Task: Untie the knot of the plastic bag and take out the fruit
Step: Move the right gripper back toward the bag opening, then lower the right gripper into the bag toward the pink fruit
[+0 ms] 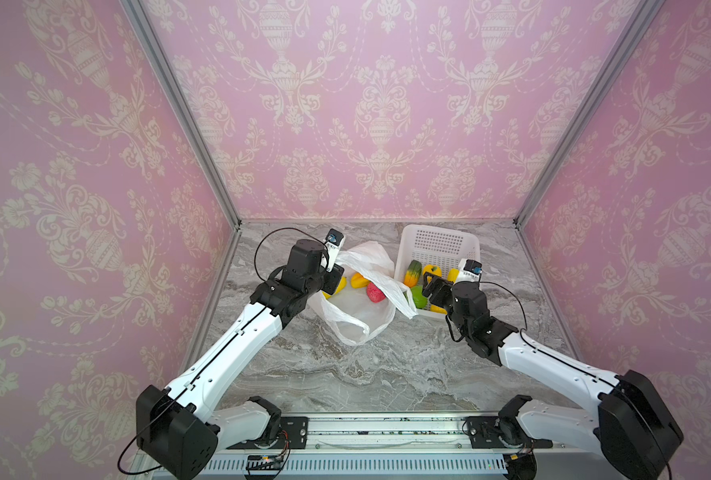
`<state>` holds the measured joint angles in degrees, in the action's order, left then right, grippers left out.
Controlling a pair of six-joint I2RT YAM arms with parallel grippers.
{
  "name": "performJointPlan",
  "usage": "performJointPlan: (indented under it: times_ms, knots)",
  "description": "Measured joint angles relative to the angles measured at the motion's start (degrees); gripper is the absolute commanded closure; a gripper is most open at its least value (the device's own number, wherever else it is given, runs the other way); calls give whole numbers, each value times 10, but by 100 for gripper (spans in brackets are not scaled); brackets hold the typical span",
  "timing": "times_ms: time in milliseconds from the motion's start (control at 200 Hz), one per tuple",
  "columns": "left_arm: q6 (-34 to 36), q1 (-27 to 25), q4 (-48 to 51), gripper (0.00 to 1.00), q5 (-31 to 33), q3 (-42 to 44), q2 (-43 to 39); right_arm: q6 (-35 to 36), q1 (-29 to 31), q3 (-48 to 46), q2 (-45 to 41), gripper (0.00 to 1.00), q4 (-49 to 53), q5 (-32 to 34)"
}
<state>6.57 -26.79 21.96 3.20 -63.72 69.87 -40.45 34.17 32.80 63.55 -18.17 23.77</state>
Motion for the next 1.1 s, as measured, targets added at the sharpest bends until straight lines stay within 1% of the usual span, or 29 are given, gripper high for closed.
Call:
performJointPlan:
  times_ms: [110,220,360,440,525,646,786,911,1101]
  knots:
    - [0,0,0,98,0,0,0,46,39,-31,-71,33,-33,9]
    - [0,0,0,98,0,-1,0,87,59,-70,-126,42,-91,-15]
    - [0,0,0,98,0,-1,0,132,82,-97,-151,45,-148,-83]
    - [0,0,0,98,0,-1,0,163,109,-97,-150,45,-174,-126]
    - [0,0,0,98,0,-1,0,196,144,-95,-144,46,-189,-156]
    - [0,0,0,98,0,-2,0,243,195,-68,-101,46,-191,-177]
    - [0,0,0,98,0,-2,0,288,238,-20,-24,47,-190,-178]
    - [0,0,0,98,0,-2,0,308,247,32,58,50,-187,-161]
    - [0,0,0,98,0,-2,0,317,247,93,178,54,-183,-99]
